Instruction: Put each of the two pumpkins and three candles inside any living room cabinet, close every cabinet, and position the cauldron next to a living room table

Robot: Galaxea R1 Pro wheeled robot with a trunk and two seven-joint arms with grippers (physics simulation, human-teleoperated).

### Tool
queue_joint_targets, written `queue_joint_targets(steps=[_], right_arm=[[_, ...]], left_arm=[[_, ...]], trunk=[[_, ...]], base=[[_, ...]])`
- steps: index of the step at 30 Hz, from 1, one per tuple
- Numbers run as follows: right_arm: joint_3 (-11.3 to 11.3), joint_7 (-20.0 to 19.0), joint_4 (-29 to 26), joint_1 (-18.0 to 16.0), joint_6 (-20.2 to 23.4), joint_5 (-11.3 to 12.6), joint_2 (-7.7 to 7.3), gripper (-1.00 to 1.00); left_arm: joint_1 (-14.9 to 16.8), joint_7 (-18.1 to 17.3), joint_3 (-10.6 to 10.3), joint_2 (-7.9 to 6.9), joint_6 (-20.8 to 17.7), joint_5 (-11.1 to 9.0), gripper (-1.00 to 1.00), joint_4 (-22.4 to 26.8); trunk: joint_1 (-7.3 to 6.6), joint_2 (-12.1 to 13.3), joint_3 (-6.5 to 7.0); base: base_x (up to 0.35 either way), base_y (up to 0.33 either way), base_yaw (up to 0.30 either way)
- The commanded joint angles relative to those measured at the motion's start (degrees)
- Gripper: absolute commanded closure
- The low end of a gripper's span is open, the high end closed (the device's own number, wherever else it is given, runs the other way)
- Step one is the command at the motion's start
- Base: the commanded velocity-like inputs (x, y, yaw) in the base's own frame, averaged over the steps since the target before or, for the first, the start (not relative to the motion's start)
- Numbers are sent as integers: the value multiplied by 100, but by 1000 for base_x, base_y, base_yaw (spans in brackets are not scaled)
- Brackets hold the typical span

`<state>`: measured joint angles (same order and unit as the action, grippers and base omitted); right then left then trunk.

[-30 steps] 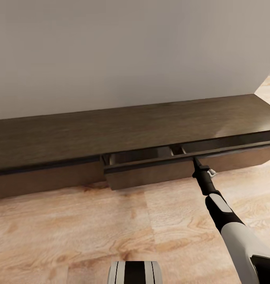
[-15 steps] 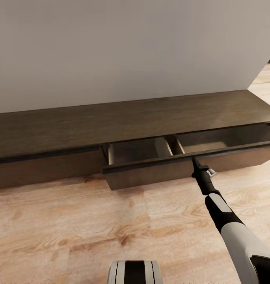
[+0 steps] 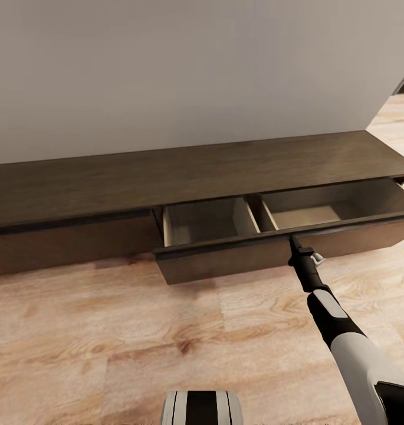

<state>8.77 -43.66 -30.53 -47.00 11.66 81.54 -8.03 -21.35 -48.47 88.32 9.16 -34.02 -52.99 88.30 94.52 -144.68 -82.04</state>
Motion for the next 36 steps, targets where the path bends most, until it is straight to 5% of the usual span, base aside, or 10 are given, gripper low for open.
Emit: queue_joint_targets(steps=[1,36], right_arm=[[-42,-55,-50,-3,100,55,3,100],[-44,-55,-50,-2,100,55,2,100]], left_arm=[[0,4,1,3,-43,-36,-100,3],[0,-5,1,7,-43,-45,-100,-40]], trunk=[[-3,-2,-2],[-3,-2,-2]], base=[[-34,0,0],[-99,-22,0]])
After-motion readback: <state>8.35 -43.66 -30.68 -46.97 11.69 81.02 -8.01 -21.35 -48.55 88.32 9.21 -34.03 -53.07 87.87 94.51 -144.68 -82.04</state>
